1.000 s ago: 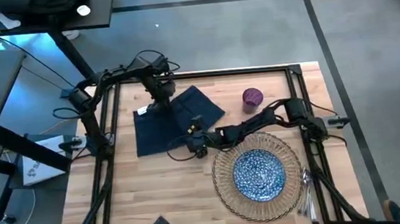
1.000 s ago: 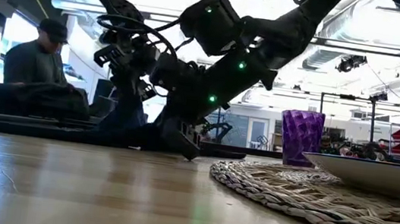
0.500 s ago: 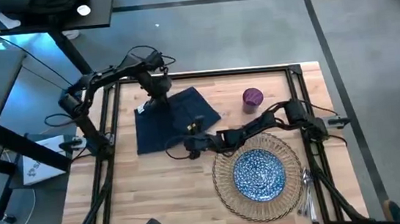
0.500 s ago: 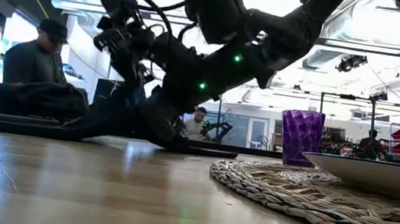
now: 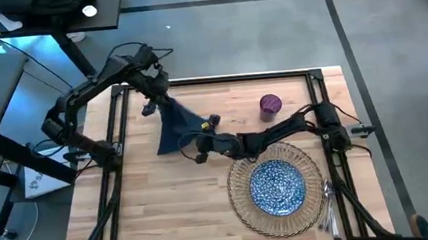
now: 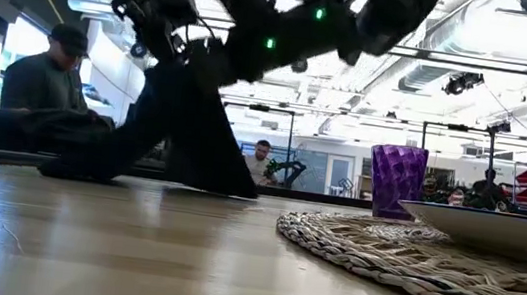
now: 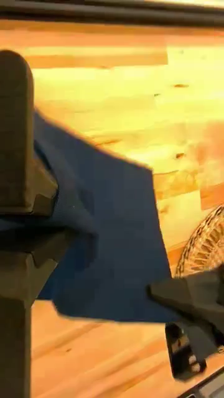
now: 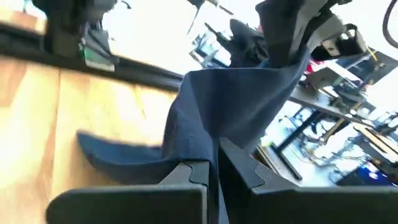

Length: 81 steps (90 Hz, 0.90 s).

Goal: Set table place
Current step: Fold the blue table napkin

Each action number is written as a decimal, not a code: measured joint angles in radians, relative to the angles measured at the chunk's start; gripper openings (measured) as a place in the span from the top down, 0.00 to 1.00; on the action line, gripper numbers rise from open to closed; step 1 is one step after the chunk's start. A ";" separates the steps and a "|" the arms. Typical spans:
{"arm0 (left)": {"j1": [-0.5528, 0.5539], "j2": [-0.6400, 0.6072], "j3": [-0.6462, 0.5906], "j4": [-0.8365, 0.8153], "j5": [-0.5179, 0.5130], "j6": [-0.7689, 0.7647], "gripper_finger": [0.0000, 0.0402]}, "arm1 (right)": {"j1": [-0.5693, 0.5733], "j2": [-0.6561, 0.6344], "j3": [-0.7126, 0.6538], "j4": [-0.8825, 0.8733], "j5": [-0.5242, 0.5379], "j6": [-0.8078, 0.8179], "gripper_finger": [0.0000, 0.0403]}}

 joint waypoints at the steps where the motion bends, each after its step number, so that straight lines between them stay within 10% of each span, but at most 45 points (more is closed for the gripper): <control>1: 0.003 -0.004 0.000 0.000 0.000 -0.005 1.00 | -0.002 -0.006 0.000 -0.002 -0.004 0.001 1.00; 58: 0.119 -0.272 -0.005 -0.002 0.007 -0.265 1.00 | -0.210 -0.259 0.002 -0.184 -0.555 0.390 1.00; 81: 0.199 -0.314 -0.005 -0.002 0.208 -0.374 1.00 | -0.298 -0.270 0.002 -0.189 -0.745 0.539 1.00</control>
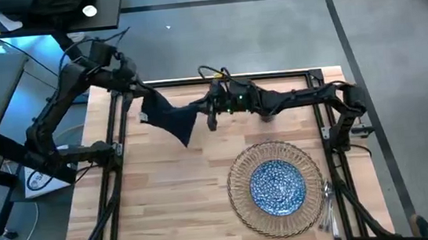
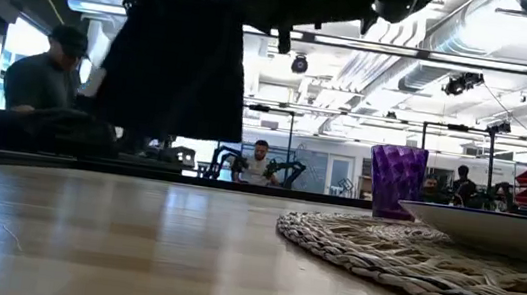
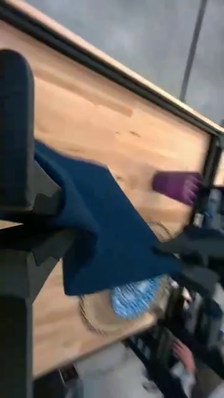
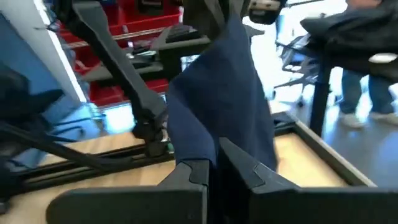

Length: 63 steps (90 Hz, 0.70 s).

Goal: Set table place
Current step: Fold the blue table napkin

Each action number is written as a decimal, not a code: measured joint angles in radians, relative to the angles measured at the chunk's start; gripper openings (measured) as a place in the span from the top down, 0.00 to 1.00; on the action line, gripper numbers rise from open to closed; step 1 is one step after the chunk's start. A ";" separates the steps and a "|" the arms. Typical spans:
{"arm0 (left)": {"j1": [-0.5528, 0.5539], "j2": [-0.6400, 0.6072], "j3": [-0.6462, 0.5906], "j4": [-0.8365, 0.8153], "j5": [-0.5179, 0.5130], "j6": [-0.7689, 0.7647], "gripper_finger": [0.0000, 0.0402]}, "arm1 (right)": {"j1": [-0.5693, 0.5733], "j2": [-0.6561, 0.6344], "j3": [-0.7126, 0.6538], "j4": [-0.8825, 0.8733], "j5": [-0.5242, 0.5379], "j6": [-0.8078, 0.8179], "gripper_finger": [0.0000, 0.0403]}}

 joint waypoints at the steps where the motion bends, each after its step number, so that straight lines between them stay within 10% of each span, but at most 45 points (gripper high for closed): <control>1: 0.003 -0.001 0.000 0.000 0.005 -0.004 1.00 | -0.001 0.000 0.000 0.002 -0.004 0.002 1.00; 28: 0.050 -0.067 -0.051 0.037 0.098 -0.033 1.00 | -0.034 0.001 -0.008 0.094 -0.083 0.041 1.00; 63: 0.024 -0.412 -0.551 0.648 0.025 -0.453 1.00 | -0.040 0.002 -0.213 0.370 -0.168 0.092 1.00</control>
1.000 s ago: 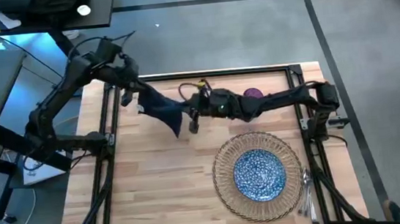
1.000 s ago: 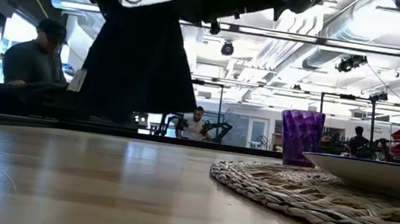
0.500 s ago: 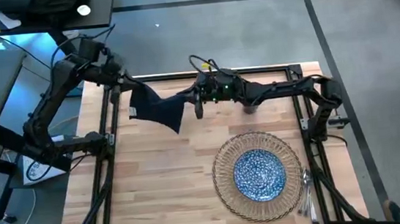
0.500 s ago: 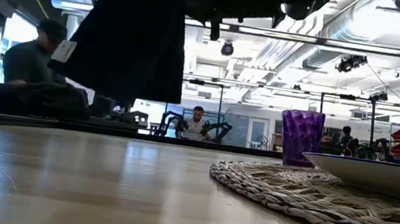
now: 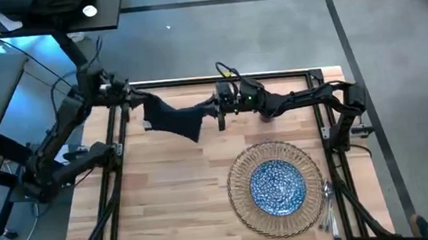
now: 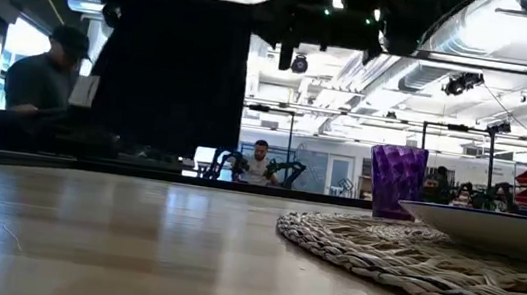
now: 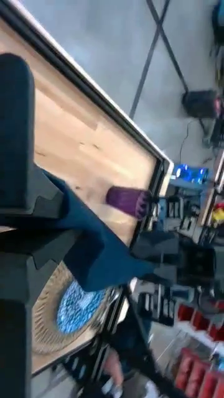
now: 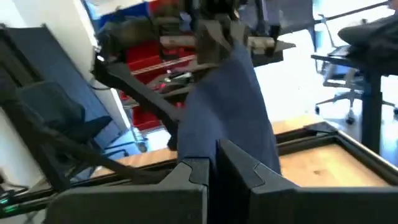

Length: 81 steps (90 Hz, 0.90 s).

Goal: Set table place
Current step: Fold the blue table napkin

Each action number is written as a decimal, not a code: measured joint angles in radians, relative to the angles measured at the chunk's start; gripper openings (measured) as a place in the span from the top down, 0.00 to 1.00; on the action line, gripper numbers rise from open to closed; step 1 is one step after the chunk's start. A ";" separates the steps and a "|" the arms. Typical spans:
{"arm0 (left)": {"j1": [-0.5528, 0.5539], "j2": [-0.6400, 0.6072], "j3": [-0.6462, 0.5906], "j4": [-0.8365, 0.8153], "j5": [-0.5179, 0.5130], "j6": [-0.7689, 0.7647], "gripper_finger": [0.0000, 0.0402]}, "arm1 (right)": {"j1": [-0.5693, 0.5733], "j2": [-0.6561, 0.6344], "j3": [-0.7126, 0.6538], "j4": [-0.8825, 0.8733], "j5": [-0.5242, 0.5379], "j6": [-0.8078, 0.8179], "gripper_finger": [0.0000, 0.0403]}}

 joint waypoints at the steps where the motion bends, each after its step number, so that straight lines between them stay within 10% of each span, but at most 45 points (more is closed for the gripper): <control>1: -0.004 -0.011 -0.014 0.011 -0.005 -0.010 1.00 | 0.000 0.000 -0.006 0.008 -0.003 0.001 1.00; 27: -0.165 -0.256 -0.336 0.405 -0.166 -0.289 1.00 | -0.008 0.000 -0.141 0.219 -0.055 0.063 1.00; 81: -0.552 -0.323 -0.542 0.562 -0.284 -0.203 1.00 | 0.035 0.000 -0.278 0.365 -0.057 0.025 1.00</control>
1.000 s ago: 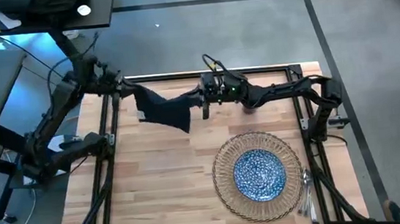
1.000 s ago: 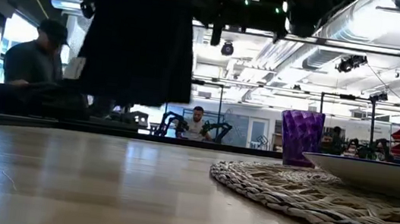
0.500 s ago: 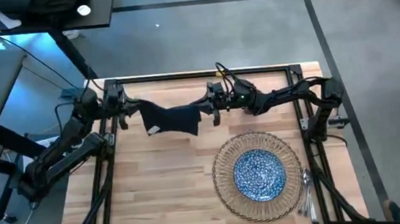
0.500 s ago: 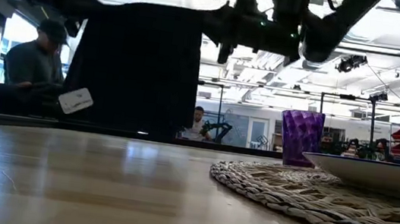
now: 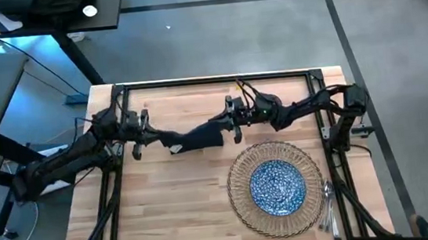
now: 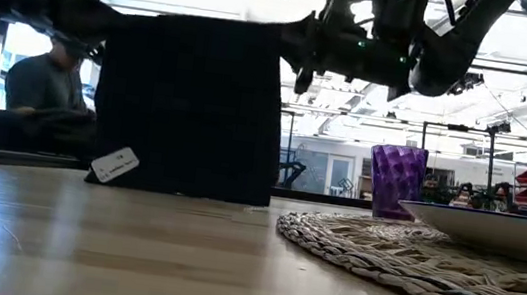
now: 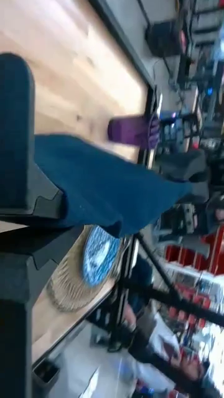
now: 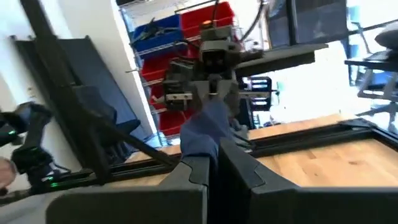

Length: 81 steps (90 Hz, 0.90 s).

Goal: Set table place
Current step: Fold the blue table napkin

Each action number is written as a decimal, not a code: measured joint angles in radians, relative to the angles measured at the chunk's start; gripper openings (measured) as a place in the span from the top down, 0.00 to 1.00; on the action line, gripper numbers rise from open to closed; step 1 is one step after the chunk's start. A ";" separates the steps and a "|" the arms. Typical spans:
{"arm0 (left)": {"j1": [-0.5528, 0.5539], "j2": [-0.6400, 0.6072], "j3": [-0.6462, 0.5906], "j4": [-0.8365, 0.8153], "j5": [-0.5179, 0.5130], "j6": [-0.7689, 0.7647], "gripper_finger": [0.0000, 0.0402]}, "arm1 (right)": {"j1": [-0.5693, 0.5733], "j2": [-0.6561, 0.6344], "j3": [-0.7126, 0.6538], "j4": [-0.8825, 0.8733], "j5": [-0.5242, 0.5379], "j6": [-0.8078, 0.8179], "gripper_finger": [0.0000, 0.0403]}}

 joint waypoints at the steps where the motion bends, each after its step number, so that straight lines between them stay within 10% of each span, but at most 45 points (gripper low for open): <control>1: -0.003 0.000 0.000 0.008 -0.010 0.001 1.00 | 0.000 0.000 0.000 0.002 0.000 0.000 1.00; 35: 0.102 0.066 0.001 0.198 -0.285 0.109 1.00 | -0.160 0.000 0.078 -0.038 -0.016 -0.021 1.00; 81: 0.282 0.472 0.174 0.356 -0.021 0.140 1.00 | -0.224 0.000 0.202 -0.229 -0.070 -0.147 1.00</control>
